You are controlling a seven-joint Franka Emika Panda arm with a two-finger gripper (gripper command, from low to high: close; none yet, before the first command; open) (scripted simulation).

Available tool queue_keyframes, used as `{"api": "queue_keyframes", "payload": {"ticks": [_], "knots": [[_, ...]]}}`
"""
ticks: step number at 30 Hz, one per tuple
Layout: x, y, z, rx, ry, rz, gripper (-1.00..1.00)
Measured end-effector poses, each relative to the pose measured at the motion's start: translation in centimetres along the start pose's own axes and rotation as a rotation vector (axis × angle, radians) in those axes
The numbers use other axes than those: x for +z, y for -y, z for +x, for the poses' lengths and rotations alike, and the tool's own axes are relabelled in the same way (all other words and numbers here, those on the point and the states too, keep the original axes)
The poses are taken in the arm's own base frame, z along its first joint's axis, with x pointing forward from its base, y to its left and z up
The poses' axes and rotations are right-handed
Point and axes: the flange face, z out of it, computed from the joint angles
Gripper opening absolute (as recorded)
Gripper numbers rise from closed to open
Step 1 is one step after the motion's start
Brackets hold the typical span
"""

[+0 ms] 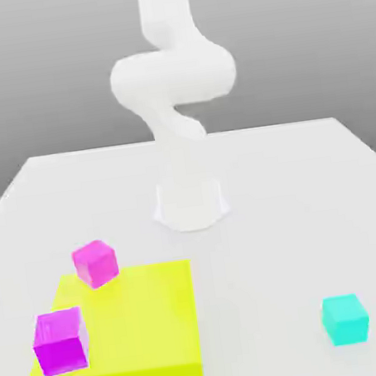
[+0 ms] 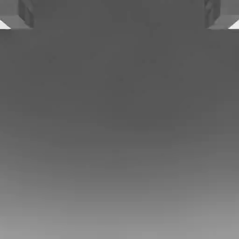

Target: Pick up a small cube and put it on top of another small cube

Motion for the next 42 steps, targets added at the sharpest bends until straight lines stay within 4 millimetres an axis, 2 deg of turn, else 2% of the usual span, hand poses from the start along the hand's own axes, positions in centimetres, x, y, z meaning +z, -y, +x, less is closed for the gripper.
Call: {"api": "queue_keyframes", "payload": {"ticks": [5,10,16,20,25,31,35,36,42], "knots": [[8.3,3.4,-2.7,-0.149,0.105,-0.063,0.0],[16.2,6.0,-7.0,-0.299,0.212,-0.112,0.0],[25.1,7.9,-14.1,-0.482,0.349,-0.154,0.0],[30.2,8.8,-20.5,-0.617,0.448,-0.165,0.0],[36.3,7.8,-28.0,-0.753,0.57,-0.184,0.0],[41.9,5.4,-38.4,-0.917,0.724,-0.187,0.0],[46.3,2.7,-42.4,-0.938,0.746,-0.186,0.0],[46.9,2.3,-42.8,-0.939,0.747,-0.186,-1.0],[47.2,2.1,-43.1,-0.94,0.748,-0.186,-1.0]]}}
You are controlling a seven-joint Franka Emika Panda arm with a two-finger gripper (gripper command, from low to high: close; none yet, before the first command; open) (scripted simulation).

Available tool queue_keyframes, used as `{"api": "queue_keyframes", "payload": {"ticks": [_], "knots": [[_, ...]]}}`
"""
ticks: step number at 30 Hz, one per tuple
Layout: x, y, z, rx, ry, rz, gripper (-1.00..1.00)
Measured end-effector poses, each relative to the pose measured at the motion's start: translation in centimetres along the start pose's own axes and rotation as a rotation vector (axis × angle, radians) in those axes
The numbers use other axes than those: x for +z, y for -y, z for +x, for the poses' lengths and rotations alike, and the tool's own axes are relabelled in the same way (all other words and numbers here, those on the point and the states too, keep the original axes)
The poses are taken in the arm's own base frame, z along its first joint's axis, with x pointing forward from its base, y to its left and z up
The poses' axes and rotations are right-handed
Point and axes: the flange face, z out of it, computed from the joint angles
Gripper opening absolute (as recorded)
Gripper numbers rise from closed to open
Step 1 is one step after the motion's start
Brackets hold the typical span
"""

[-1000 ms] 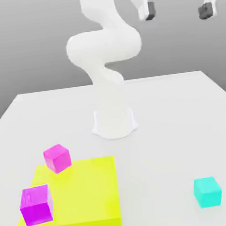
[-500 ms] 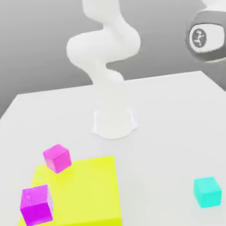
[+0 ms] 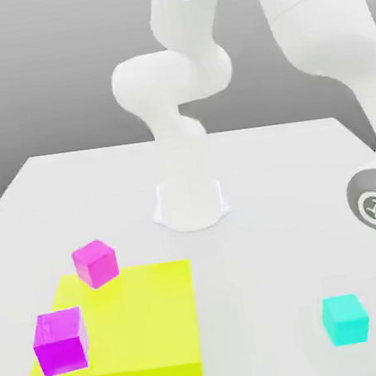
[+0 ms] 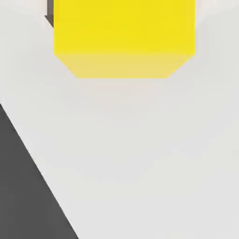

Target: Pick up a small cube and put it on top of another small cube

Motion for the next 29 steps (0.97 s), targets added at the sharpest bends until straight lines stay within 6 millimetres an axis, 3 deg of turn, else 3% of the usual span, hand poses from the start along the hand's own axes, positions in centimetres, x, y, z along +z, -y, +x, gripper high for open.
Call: {"api": "queue_keyframes", "payload": {"ticks": [2,5,9,14,18,21,23,24,29], "knots": [[-1.7,0.0,0.1,0.001,0.001,0.001,-1.0],[-5.9,-0.6,0.2,0.019,0.0,-0.002,-1.0],[-9.7,-11.1,1.9,0.343,-0.004,-0.034,-1.0],[-13.6,-23.7,0.9,0.745,-0.006,-0.048,-1.0],[-16.8,-33.2,-2.4,1.076,-0.005,-0.04,-1.0],[-18.8,-42.6,-7.3,1.397,-0.002,-0.02,-1.0],[-18.1,-48.1,-10.8,1.613,-0.001,-0.004,-1.0],[-16.9,-49.1,-11.6,1.673,-0.001,0.001,1.0],[-16.9,-49.1,-11.6,1.674,-0.001,0.001,1.0]]}}
